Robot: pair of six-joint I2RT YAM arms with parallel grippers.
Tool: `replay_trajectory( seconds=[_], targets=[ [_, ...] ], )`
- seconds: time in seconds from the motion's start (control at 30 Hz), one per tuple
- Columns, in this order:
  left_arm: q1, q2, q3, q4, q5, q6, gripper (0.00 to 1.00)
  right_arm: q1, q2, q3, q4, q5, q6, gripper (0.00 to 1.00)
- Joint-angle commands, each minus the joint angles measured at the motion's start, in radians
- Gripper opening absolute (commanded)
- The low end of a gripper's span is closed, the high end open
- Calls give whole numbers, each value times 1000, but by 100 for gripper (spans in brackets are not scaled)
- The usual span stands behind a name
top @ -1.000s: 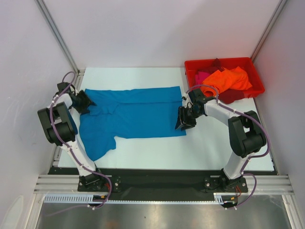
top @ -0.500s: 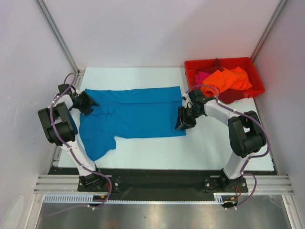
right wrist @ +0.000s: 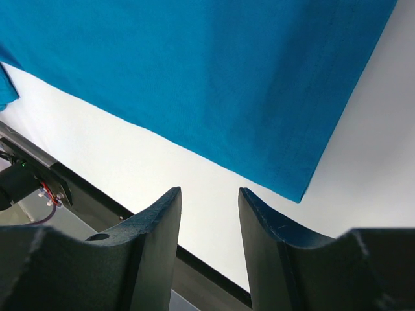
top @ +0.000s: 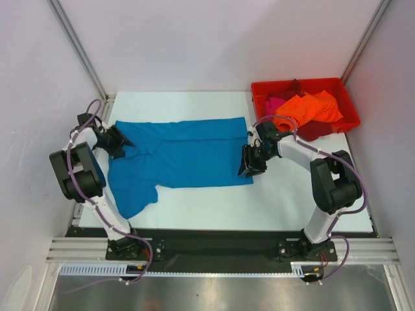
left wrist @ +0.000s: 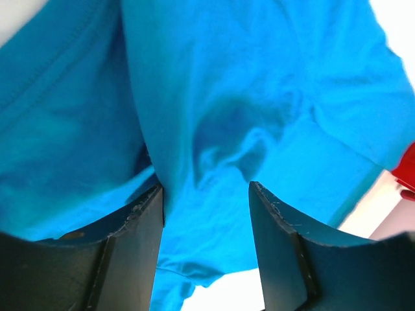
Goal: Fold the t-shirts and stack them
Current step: Fold the tshirt
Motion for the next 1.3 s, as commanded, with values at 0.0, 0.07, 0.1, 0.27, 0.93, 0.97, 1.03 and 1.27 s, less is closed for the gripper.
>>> replay_trajectory(
  seconds=[0.0, 0.07, 0.1, 0.27, 0.93, 0.97, 1.03, 1.27],
  targets=[
    [5, -72, 42, -23, 75, -2, 59, 5, -25, 1, 9, -4, 1, 46],
    [11, -74, 25, -13, 104, -31, 58, 5, -27, 1, 10, -4, 1, 46],
    [14, -77, 15, -10, 104, -37, 58, 5, -27, 1, 9, -5, 3, 46],
    [51, -112, -74, 36, 23, -91, 59, 5, -30, 2, 4, -4, -2, 46],
    [35, -262, -140, 92, -299, -51, 50, 103, 78, 221, 141, -27, 121, 42],
    [34, -284, -146, 96, -298, -47, 49, 129, 100, 249, 202, -51, 145, 41],
    [12, -325, -145, 90, -307, -30, 48, 149, 160, 321, 315, -65, 204, 41],
    [-44, -330, -143, 109, -242, -76, 44, 272, 404, 567, 634, -42, 463, 41]
  ],
)
